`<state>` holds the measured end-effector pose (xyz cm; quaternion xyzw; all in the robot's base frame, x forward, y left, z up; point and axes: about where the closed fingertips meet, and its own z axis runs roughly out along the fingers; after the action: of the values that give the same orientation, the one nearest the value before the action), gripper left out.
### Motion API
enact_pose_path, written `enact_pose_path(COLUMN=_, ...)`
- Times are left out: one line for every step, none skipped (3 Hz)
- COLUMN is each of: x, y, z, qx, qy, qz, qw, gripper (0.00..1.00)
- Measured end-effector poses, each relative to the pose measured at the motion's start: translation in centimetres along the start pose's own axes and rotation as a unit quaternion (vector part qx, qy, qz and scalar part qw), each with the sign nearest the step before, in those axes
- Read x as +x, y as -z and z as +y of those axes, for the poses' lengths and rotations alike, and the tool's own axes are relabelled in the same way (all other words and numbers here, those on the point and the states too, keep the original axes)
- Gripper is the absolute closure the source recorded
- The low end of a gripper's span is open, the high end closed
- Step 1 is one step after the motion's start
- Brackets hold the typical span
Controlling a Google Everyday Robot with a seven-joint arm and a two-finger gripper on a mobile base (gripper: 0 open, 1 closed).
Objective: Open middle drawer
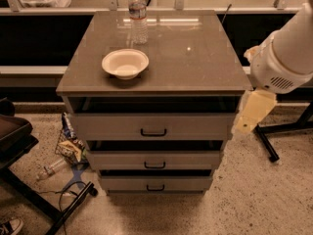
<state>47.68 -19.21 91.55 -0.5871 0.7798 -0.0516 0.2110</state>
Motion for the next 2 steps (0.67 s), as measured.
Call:
enact_pose_path(x=0.0, y=-4.8, z=1.1, qx=0.009, qy=0.001, qz=-0.035, qw=0.9993, gripper=0.00)
enact_pose_path(x=0.3, y=-9.2, z=2.8, qx=0.013, qy=-0.003, qz=-0.078, qw=0.9969, gripper=0.00)
